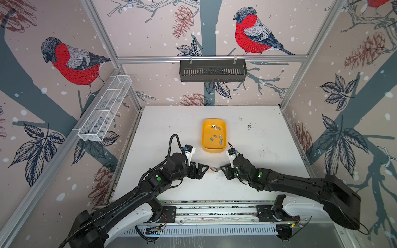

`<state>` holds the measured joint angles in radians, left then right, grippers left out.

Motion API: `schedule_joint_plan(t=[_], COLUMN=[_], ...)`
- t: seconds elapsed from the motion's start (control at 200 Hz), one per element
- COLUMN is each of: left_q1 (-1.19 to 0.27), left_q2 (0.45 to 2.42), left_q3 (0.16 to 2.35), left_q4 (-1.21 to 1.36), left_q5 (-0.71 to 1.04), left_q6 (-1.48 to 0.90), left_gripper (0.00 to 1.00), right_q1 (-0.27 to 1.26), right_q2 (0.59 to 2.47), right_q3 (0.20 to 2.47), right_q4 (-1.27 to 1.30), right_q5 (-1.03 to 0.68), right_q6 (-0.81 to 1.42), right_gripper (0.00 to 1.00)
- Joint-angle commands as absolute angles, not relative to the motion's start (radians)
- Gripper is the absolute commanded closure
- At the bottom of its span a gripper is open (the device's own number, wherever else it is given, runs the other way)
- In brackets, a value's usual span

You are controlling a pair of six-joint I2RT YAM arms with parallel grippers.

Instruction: Load the staples into the stapler

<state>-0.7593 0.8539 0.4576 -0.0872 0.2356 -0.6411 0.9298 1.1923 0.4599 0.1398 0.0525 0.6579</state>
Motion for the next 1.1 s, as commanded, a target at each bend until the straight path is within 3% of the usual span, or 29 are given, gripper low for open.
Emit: schedule_joint_plan(t=[0.0,0.4,1.096], left_q1=[-0.768,-0.862,-0.882], left_q2=[0.892,1.046,1.15], left_q3=[0.44,0.449,0.502], left_q4=[0.042,0.16,0.175], left_q5=[0.283,0.256,0.267], left_q6=[-0.782,-0.953,-0.968], left_gripper=[0.02,0.02,0.03], right_q1=[0.877,0.786,0.773], right_q2=[1.159,1.188,1.4], right_q3=[0.439,0.367,0.369], right_q4=[0.189,0.348,0.503], right_q5=[-0.039,-0.209,-0.259], right_q6=[0.751,0.758,0.763], right_gripper=[0.71,0.81,0.87])
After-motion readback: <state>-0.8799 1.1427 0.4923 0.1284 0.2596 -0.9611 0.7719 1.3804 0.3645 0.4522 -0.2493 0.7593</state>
